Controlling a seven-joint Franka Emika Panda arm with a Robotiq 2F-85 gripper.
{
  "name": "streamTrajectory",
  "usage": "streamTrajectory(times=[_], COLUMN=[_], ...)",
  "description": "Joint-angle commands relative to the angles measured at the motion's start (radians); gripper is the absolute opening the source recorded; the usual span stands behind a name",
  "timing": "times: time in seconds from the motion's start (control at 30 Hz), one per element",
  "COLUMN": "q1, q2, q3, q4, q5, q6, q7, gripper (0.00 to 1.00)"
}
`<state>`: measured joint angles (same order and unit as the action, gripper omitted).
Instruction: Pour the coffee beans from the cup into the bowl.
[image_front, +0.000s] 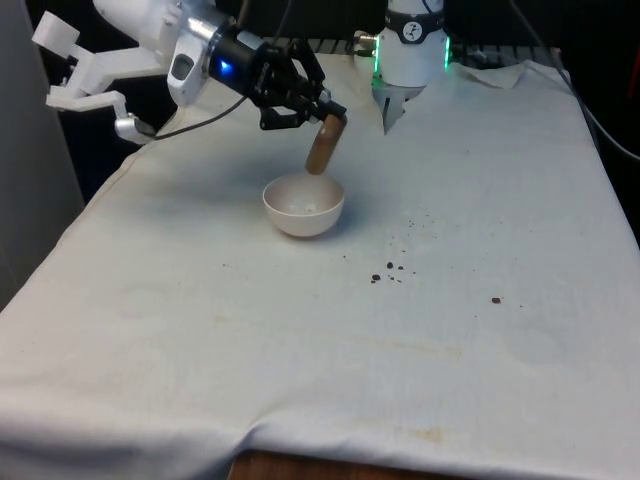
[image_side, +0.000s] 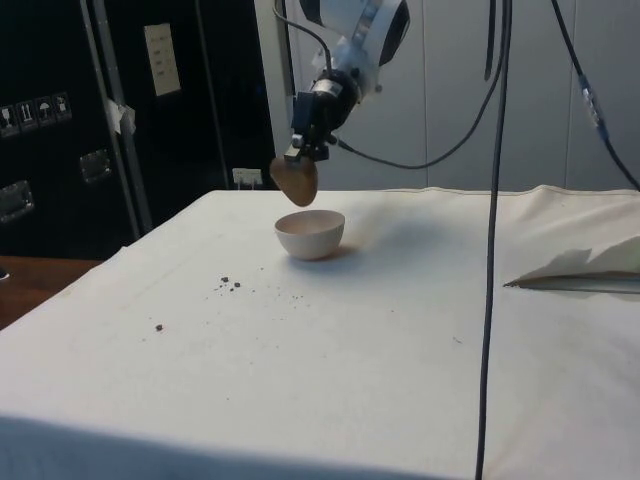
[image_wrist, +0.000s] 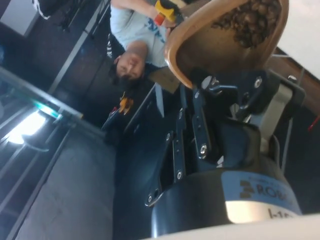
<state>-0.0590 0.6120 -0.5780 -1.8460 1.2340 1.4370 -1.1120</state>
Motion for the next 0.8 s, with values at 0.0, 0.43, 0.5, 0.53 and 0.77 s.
streamTrajectory(times=[0.0,0.43,0.5,0.53,0.77], q1=[-0.008,-0.021,-0.011,-0.024,-0.031], q2=[0.006,0.051,0.048,0.061,0.105], q3=[0.003,-0.029,-0.038,-0.037,-0.074], q4=[0.007,0.036,0.029,0.045,0.084], q5=[0.005,0.066,0.068,0.074,0.113], q6=[-0.018,-0.14,-0.132,-0.161,-0.248], q7=[0.003,-0.003,-0.007,-0.003,-0.003], gripper=[0.0,0.0,0.0,0.0,0.0])
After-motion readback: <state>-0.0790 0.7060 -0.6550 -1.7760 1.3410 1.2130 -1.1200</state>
